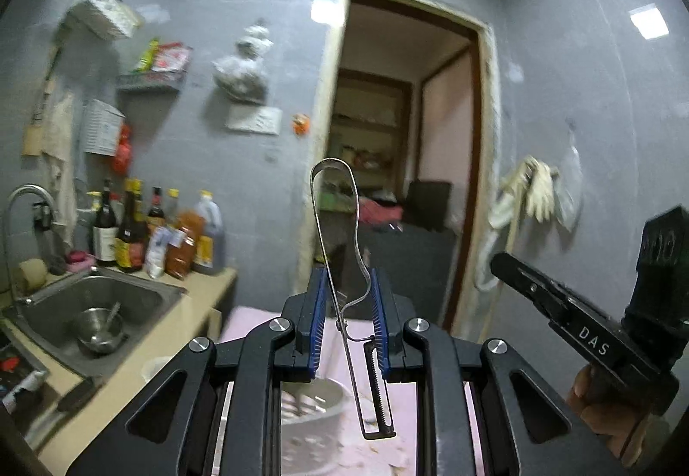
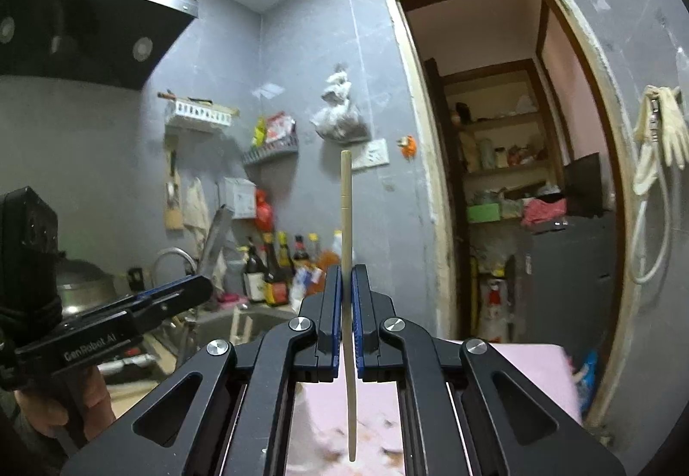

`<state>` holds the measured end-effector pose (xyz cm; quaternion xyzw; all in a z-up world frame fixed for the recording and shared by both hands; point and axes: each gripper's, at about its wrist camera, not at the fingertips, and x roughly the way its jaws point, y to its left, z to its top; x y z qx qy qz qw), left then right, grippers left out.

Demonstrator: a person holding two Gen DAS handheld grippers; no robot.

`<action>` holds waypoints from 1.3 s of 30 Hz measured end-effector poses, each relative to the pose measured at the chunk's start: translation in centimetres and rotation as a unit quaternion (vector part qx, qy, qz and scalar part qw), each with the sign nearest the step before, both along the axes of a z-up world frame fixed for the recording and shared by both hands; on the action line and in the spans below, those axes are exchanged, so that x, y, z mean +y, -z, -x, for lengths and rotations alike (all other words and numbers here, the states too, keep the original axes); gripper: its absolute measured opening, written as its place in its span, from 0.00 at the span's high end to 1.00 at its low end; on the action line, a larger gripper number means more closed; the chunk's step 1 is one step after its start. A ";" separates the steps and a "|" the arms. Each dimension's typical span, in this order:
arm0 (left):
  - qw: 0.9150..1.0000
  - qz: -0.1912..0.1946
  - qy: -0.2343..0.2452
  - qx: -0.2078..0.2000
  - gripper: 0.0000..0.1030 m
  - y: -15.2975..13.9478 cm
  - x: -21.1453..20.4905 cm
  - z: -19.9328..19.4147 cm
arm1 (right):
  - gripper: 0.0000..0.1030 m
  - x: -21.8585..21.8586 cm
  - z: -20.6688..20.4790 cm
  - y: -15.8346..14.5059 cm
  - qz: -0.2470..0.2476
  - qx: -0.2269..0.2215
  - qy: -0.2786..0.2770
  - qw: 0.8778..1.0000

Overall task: Organize utensils
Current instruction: 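Lift the tongs and chopstick and carry them up over the white caddy, then lower the tongs and chopstick into the caddy and open both tools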

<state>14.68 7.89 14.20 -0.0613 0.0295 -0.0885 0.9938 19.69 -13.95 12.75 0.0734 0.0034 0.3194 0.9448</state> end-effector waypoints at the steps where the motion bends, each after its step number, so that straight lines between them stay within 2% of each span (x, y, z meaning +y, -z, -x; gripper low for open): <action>1: 1.000 0.005 -0.008 -0.007 0.84 -0.2 1.0 0.2 | 0.97 0.6 -0.2 -0.2 -0.002 -0.002 -0.004 1.000; 4: 0.999 0.031 -0.028 -0.021 0.84 -0.1 4.4 0.5 | 0.97 2.4 -0.6 -0.4 -0.010 -0.011 -0.013 1.000; 9: 0.997 0.065 -0.044 -0.009 0.84 1.1 9.2 -1.9 | 0.97 4.8 -2.1 0.2 -0.025 -0.003 -0.019 0.999; 16: 0.994 0.091 -0.065 0.011 0.84 3.8 12.5 -6.3 | 0.97 7.2 -4.2 1.2 -0.039 0.003 -0.009 0.999; 19: 0.992 0.100 -0.075 0.021 0.84 5.4 12.6 -6.9 | 0.97 8.0 -5.0 1.9 -0.038 0.014 -0.008 0.999; 30: 0.993 0.069 -0.086 0.040 0.84 9.0 11.1 -6.8 | 0.97 9.8 -6.4 5.8 0.003 0.067 -0.026 0.997; 39: 0.995 0.039 -0.078 0.053 0.84 9.7 9.8 -5.9 | 0.95 9.9 -6.2 7.3 0.028 0.098 -0.026 0.994</action>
